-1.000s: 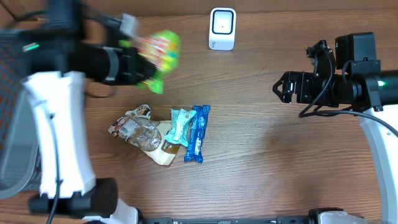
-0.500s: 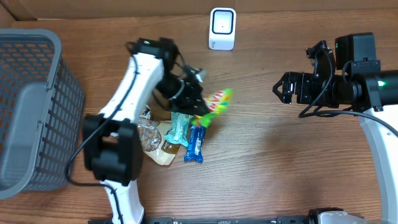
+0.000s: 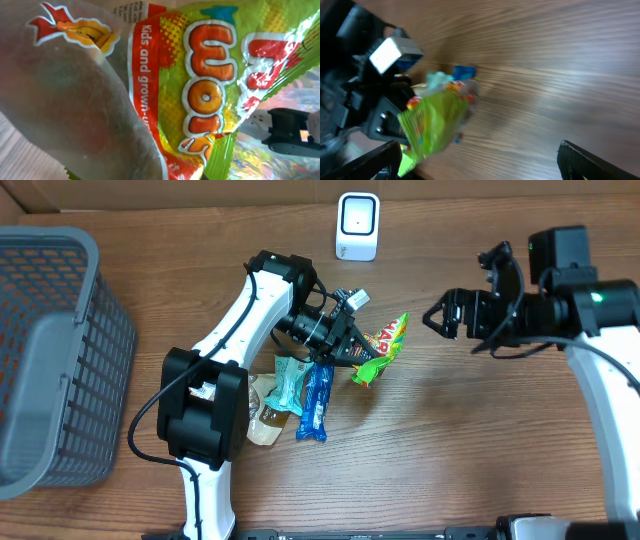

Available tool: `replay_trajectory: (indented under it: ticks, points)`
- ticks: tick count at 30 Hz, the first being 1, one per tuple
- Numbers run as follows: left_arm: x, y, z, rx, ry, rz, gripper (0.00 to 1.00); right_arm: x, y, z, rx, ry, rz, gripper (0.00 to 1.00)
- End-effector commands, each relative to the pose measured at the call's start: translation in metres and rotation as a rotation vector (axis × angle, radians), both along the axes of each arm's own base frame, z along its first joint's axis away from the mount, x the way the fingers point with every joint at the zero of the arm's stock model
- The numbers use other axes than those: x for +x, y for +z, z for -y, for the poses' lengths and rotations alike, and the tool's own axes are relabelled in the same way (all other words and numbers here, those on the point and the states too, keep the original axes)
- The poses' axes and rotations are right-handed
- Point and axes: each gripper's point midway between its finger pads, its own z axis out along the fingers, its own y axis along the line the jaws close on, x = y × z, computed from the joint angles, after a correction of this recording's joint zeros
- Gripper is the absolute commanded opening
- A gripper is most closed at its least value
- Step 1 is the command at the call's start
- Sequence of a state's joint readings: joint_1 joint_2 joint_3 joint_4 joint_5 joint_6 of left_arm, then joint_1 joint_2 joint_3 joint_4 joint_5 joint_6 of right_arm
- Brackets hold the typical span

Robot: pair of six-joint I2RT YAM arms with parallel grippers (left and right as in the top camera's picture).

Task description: Scan the item barcode

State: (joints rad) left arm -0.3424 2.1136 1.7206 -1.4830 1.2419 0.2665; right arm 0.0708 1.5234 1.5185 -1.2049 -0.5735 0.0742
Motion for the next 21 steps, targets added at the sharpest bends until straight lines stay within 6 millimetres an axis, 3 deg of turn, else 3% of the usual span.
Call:
replay_trajectory:
  ticks: [1,7,11,13,21]
  points:
    - [0.002,0.01,0.002,-0.068,0.007,0.017,0.04,0.004,0.012,-0.02,0.156,0.126,0.052,1.0]
    - [-0.002,0.007,0.004,-0.051,-0.006,0.014,0.04,0.028,-0.003,-0.027,0.173,0.156,0.083,0.99]
    - [-0.002,0.007,0.004,-0.052,-0.007,0.017,0.04,0.031,-0.021,-0.036,0.178,0.176,0.033,0.8]
    - [-0.001,0.006,0.004,-0.048,-0.009,0.023,0.04,0.03,-0.028,-0.042,0.188,0.19,0.004,0.77]
    - [0.0,0.0,0.002,-0.02,-0.021,0.051,0.04,0.027,-0.031,-0.053,0.191,0.221,-0.003,0.77]
